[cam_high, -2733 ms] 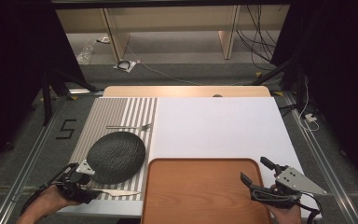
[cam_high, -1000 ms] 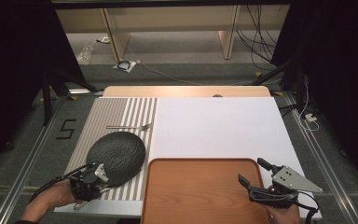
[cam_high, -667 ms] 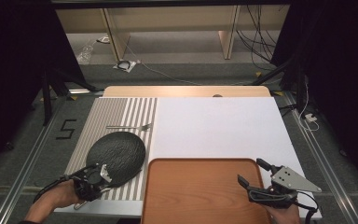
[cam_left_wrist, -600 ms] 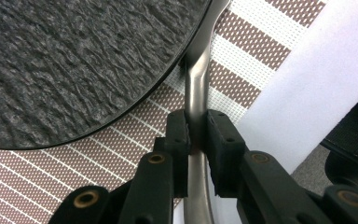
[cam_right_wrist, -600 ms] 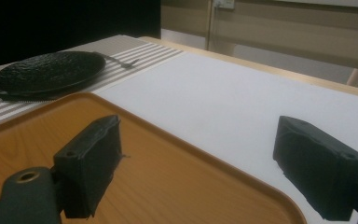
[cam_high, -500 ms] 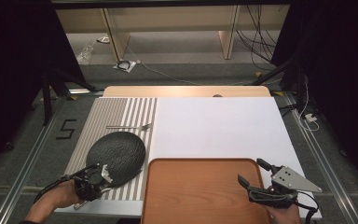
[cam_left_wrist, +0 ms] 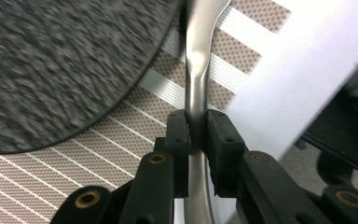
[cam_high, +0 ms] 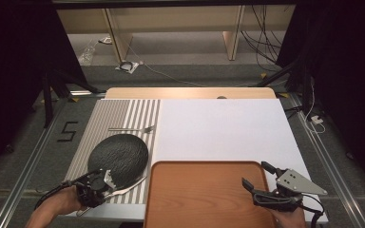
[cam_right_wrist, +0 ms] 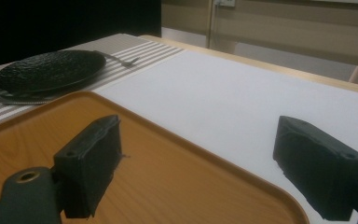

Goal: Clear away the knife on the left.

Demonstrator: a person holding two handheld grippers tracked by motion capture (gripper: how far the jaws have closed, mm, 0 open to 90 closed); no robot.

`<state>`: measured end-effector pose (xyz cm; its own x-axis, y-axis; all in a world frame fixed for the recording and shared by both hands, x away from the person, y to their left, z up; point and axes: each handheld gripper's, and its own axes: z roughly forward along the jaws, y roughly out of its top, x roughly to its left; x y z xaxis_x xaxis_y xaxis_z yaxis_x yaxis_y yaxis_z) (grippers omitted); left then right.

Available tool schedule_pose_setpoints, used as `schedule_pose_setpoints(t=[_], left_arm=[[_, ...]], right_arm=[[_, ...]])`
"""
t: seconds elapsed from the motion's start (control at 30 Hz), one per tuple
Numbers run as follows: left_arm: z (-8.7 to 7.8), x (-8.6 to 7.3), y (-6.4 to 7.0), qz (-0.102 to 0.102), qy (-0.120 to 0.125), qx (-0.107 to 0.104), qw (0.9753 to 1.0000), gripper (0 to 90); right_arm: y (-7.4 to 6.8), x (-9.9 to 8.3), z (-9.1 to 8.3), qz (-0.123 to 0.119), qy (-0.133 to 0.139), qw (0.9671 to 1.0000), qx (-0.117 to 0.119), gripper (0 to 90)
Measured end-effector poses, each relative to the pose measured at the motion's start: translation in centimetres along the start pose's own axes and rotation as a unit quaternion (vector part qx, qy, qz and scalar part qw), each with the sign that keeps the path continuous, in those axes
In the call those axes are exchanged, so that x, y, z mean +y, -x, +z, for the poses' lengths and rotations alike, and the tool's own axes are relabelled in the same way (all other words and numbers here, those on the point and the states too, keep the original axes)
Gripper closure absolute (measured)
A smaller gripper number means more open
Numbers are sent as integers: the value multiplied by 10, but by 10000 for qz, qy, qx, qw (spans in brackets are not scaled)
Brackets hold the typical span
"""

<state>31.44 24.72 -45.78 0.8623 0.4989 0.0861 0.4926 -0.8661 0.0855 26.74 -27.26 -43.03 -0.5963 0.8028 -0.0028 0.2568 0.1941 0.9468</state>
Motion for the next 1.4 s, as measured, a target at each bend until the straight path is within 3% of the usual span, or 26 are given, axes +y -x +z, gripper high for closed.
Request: schedule_pose_setpoints(t=[0.2, 0.4, 0.53, 0.67, 0.77, 0.87, 1.07, 1.4], left_arm=[[-6, 0, 4, 2, 69, 0, 10000, 796], [-15, 6, 10, 99, 306, 8, 9995, 796], [-21, 13, 13, -67, 691, -175, 9974, 796], [-24, 23, 16, -107, 817, -88, 9966, 796], [-28, 32, 18, -195, 1061, -223, 9939, 796], [-29, 45, 24, -209, 1211, -221, 9922, 796], [-30, 71, 38, -14, 1503, -535, 9872, 796], [-32, 94, 55, 204, 1533, -586, 9862, 796]], right_arm=[[0, 0, 0, -15, -54, 10000, 17, 162], [0, 0, 0, -22, -57, 10000, 41, 162], [-1, 0, 0, -44, -77, 10000, 43, 162], [-2, 0, 1, -33, -42, 10000, 65, 162], [-1, 0, 0, -47, -73, 9999, 64, 162], [-2, 0, 1, -31, -18, 10000, 80, 162], [-1, 0, 0, -38, -57, 10000, 72, 162], [-1, 0, -1, -47, 2, 10000, 75, 162]])
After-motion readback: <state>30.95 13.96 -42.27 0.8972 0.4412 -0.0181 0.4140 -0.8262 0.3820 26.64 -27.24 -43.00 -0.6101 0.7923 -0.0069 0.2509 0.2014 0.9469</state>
